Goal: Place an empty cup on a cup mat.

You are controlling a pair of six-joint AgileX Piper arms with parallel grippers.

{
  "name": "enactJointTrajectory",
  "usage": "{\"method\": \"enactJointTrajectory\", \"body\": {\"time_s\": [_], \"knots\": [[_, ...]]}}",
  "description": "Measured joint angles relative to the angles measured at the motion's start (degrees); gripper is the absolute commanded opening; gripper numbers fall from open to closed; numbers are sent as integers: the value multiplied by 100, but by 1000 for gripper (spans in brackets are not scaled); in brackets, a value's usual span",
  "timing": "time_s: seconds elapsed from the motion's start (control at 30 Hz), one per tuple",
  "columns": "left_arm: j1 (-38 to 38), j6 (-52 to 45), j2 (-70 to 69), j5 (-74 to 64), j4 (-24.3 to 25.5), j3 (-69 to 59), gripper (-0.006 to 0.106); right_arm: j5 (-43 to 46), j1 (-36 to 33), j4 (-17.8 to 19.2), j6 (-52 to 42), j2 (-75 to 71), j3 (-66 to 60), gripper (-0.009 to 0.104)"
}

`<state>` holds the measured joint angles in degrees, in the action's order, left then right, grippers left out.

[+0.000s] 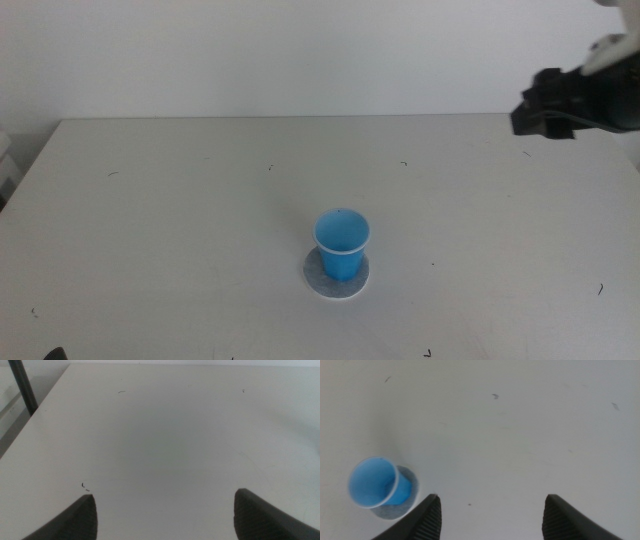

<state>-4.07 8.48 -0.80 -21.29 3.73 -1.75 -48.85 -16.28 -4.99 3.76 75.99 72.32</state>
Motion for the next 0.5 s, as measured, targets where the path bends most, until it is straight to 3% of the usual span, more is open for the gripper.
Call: {"method": "enactJointTrajectory", "body": {"time_s": [0.27,0.5], "knots": [[0,0,0,0,0,0,105,1001,834,-12,26,-2164,-2016,55],[0,0,0,0,0,0,105,1919,875,7,20,-3921,-3714,80]]}}
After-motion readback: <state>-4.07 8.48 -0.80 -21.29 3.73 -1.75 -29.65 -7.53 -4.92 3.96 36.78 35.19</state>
